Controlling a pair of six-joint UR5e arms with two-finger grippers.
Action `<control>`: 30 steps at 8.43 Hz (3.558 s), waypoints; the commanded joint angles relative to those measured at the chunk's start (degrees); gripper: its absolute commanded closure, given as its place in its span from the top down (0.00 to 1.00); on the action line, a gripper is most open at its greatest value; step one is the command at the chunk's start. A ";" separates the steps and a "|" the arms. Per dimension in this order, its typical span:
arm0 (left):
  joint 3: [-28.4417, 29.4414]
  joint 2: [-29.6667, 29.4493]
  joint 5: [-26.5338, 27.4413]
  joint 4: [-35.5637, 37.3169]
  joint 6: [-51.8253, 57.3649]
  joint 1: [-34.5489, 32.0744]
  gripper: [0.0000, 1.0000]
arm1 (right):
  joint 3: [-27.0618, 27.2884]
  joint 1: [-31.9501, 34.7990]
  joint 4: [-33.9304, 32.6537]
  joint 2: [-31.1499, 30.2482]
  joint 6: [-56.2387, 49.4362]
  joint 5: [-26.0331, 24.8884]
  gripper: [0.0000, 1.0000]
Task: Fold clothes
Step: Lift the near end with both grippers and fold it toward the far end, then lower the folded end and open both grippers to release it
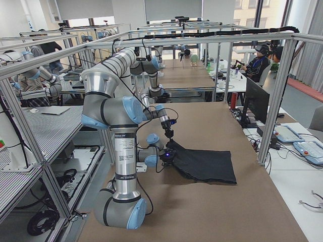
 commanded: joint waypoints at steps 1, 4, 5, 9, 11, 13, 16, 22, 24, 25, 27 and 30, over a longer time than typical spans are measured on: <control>-7.10 -4.44 -11.94 13.04 2.51 -9.10 0.00 | 8.45 -0.59 -6.26 -1.23 -1.21 0.57 0.00; 1.47 -20.08 -16.39 30.38 13.05 -21.88 0.00 | 3.39 9.31 -6.63 1.93 -9.19 1.97 0.00; 6.64 -24.06 -18.31 31.56 14.56 -24.69 0.00 | 0.24 12.74 -6.54 4.03 -9.74 3.98 0.00; 25.19 -35.84 -18.68 31.31 21.33 -29.29 0.00 | -12.60 18.83 -6.10 11.24 -14.22 5.58 0.00; 32.94 -40.25 -18.07 30.69 23.70 -29.56 0.00 | -19.01 20.06 -5.66 15.46 -16.59 5.84 0.00; 37.87 -41.93 -17.90 30.60 27.48 -30.43 0.00 | -27.35 21.65 -0.86 18.90 -19.48 5.84 0.00; 41.85 -43.25 -16.58 26.65 31.52 -30.44 0.94 | -34.07 26.98 6.20 20.22 -24.14 10.73 0.87; 41.24 -45.72 -19.29 26.65 30.31 -32.11 0.95 | -26.17 28.37 5.24 20.75 -25.04 21.31 0.93; 41.24 -45.54 -19.30 26.65 30.31 -32.02 0.95 | -25.38 23.44 3.05 20.93 -24.95 20.36 0.36; 41.24 -45.45 -19.30 26.65 30.31 -32.02 0.95 | -25.63 21.24 2.86 20.75 -25.03 17.91 0.06; 41.24 -45.45 -19.21 26.65 30.05 -31.67 0.95 | -28.69 17.27 2.51 20.75 -25.74 13.76 0.00; 41.15 -45.37 -19.21 26.38 29.78 -31.58 0.95 | -33.36 17.52 2.69 21.19 -26.44 11.92 0.00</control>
